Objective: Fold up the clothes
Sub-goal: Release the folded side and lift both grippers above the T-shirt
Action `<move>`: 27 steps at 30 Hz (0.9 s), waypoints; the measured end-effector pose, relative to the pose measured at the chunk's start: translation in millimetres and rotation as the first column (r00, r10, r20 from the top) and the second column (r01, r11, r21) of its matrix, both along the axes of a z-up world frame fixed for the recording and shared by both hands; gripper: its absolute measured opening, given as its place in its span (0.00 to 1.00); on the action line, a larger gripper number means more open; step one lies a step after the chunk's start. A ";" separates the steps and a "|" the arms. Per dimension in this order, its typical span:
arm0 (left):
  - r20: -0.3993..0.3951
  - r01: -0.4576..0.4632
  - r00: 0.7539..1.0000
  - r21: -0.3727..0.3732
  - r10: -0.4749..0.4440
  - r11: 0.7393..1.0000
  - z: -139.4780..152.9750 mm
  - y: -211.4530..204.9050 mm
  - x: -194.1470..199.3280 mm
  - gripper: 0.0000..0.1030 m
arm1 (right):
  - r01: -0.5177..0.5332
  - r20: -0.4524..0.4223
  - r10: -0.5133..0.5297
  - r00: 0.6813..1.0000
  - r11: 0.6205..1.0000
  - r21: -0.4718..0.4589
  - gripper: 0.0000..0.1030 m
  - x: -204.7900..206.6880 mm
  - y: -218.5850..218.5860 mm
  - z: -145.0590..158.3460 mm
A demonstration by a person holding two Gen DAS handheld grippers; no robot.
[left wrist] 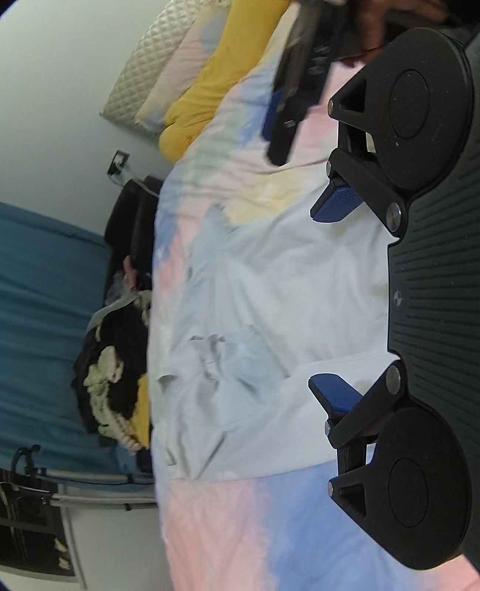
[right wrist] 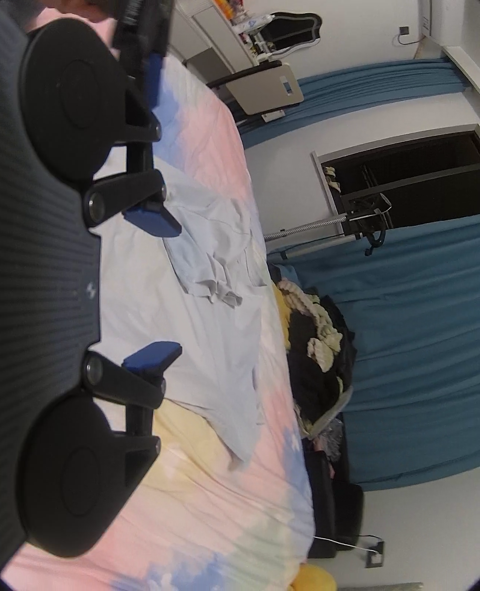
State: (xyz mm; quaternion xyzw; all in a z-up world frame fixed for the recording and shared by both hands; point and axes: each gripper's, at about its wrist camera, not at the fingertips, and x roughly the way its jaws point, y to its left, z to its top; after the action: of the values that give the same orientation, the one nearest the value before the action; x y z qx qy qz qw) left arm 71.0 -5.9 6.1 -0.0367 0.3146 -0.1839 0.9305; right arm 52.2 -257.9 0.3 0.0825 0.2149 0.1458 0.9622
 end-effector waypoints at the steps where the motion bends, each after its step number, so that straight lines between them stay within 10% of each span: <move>1: 0.022 -0.014 1.000 0.005 0.014 1.000 0.0 -3.9 5.5 0.89 | 0.006 0.007 -0.006 1.000 1.000 -0.008 0.62 1.2 0.6 -2.6; 11: 0.030 -0.122 0.992 0.041 0.121 0.992 -50.6 0.6 28.5 0.91 | 0.014 0.017 -0.014 1.000 1.000 -0.016 0.65 23.3 11.0 -20.3; 27: 0.047 -0.149 0.988 0.032 0.148 0.988 -52.0 5.7 20.3 0.94 | 0.017 0.057 -0.017 0.998 1.000 0.000 0.89 37.3 13.8 -25.1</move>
State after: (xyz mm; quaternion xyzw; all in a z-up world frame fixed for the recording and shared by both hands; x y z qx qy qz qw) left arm 91.3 -0.2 -45.9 -0.0394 0.2932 -0.1094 0.9490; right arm 89.5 -244.1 -24.8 0.0799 0.1868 0.1400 0.9691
